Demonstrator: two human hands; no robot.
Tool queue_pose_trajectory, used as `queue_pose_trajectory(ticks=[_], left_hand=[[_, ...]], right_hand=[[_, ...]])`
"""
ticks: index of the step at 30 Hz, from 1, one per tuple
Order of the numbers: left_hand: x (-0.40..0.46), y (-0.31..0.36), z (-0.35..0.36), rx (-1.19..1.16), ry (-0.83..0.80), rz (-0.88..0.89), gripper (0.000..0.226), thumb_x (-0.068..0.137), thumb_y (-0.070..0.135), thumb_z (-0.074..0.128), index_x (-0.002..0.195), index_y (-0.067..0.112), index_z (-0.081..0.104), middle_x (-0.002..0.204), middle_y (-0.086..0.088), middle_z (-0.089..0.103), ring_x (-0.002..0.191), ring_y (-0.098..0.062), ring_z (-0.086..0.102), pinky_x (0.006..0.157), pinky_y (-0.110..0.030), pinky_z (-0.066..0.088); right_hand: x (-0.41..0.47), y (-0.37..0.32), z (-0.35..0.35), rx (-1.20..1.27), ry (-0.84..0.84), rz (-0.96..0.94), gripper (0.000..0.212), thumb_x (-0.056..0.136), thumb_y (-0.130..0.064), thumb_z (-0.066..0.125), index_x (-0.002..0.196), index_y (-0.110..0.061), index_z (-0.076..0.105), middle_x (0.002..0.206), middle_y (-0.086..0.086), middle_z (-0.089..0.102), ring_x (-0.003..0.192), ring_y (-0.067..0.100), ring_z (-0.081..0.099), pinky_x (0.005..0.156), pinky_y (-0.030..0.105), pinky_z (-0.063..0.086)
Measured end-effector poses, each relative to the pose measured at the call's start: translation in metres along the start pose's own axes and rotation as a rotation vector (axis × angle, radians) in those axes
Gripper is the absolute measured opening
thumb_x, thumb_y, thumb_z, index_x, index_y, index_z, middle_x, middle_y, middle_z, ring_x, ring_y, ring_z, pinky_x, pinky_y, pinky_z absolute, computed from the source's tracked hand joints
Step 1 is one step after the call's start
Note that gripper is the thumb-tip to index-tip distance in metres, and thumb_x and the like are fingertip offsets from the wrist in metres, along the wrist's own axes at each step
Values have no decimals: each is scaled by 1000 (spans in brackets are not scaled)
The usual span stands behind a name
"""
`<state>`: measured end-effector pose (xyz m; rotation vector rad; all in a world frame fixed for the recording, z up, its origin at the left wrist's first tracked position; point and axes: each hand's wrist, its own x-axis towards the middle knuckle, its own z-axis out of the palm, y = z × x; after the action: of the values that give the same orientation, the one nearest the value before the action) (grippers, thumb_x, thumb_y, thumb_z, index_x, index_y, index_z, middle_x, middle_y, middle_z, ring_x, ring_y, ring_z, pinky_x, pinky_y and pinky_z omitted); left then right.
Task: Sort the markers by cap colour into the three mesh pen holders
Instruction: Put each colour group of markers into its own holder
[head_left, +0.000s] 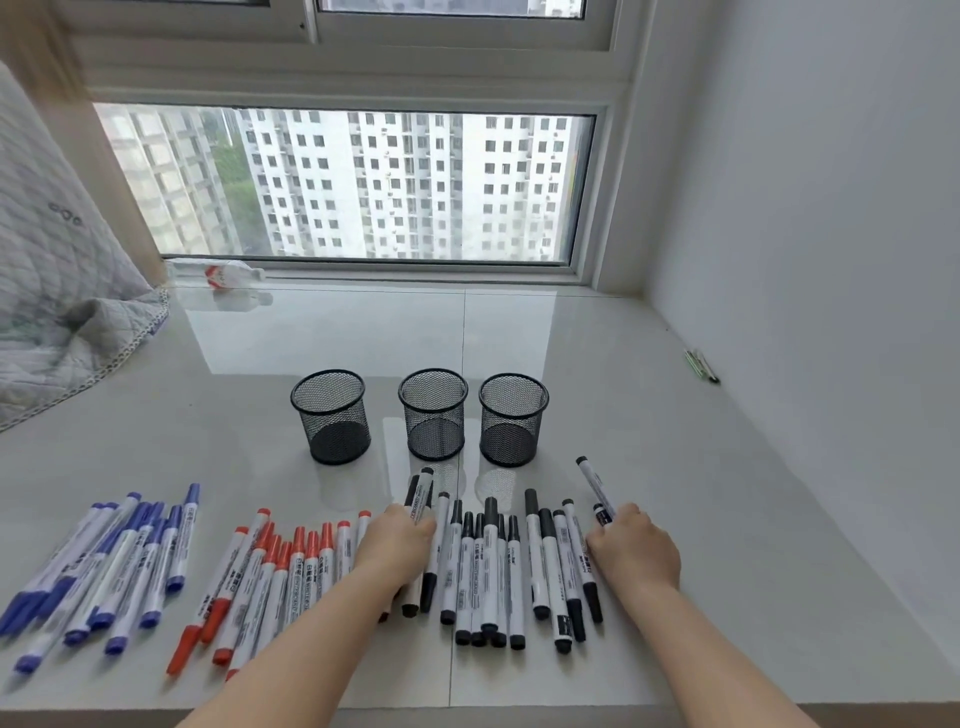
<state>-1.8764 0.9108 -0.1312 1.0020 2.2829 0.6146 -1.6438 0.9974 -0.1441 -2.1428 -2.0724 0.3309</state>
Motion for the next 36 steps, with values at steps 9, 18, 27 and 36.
queue_pose_trajectory(ticks=[9,18,27,36], left_hand=[[13,10,-1,-271,140,23,26,93,31,42,98,6,44,93,-14,62,85,-28,60,71,-35,47],[22,87,-35,-320,280,385,25,82,35,61,67,21,47,60,6,48,54,-9,44,48,-22,30],[60,179,-40,-780,279,556,18,81,26,64,68,25,52,60,11,51,55,-7,48,57,-23,41],[86,169,12,-741,275,487,12,83,29,61,77,22,54,70,4,62,68,-15,59,59,-23,43]], right_hand=[[15,9,-10,218,-15,98,10,78,-23,50,75,-13,50,86,9,63,75,28,54,63,27,39],[69,-47,-78,797,25,12,39,88,-23,48,52,-16,36,51,1,47,59,29,62,44,24,35],[104,-140,-106,1424,83,-215,39,93,-40,49,65,-17,65,72,4,70,78,13,62,72,26,46],[110,-129,-42,1297,-83,-148,32,91,-37,55,62,-24,58,49,-20,57,56,-4,55,60,22,41]])
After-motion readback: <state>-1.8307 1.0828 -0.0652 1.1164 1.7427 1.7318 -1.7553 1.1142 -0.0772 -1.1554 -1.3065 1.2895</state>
